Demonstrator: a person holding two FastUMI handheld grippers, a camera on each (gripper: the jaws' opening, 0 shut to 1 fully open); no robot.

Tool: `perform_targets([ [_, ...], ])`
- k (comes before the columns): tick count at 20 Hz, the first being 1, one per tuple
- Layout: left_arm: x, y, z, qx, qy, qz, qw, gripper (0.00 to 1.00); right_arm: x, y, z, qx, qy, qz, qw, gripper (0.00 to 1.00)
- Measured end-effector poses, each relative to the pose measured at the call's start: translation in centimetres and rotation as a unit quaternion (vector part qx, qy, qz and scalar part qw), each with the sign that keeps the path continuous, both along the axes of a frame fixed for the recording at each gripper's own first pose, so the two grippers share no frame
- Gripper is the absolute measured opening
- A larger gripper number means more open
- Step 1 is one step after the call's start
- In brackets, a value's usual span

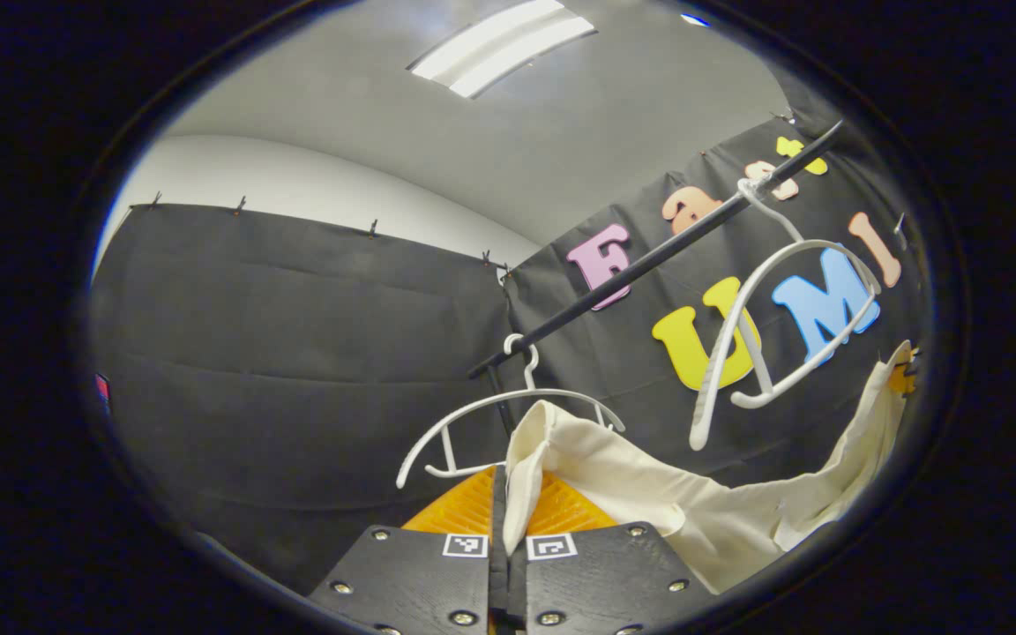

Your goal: Grasp the clothes on the hanger with both hands and then place them into the laundry hamper below.

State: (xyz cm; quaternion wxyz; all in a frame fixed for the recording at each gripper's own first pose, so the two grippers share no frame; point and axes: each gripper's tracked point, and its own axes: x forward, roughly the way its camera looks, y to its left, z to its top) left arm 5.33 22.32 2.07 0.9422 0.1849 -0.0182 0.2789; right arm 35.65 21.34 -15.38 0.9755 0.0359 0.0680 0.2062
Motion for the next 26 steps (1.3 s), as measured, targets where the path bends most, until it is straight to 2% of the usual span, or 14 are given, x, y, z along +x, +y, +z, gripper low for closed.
perform_targets([
  [8,-2.6,-3.5,-2.5,-0.038,0.025,-0.057,0.997,0.00,-8.4,2.3,3.3,0.022,-0.007,0.038,0.999,0.01],
  [15,-5.3,-6.4,-1.3,-0.070,0.011,-0.113,0.991,0.01,-16.2,4.1,7.3,0.045,-0.018,0.077,0.996,0.00],
  [18,-7.2,-7.7,-1.5,-0.093,0.008,-0.141,0.986,0.01,-20.8,6.0,8.8,0.057,-0.020,0.104,0.993,0.01],
  [22,-8.1,-9.2,-3.9,-0.123,0.020,-0.167,0.978,0.01,-25.4,8.6,8.7,0.066,-0.003,0.143,0.988,0.01],
  [26,-9.2,-10.4,-8.0,-0.151,0.045,-0.188,0.970,0.00,-28.8,10.2,6.0,0.060,0.025,0.168,0.984,0.01],
])
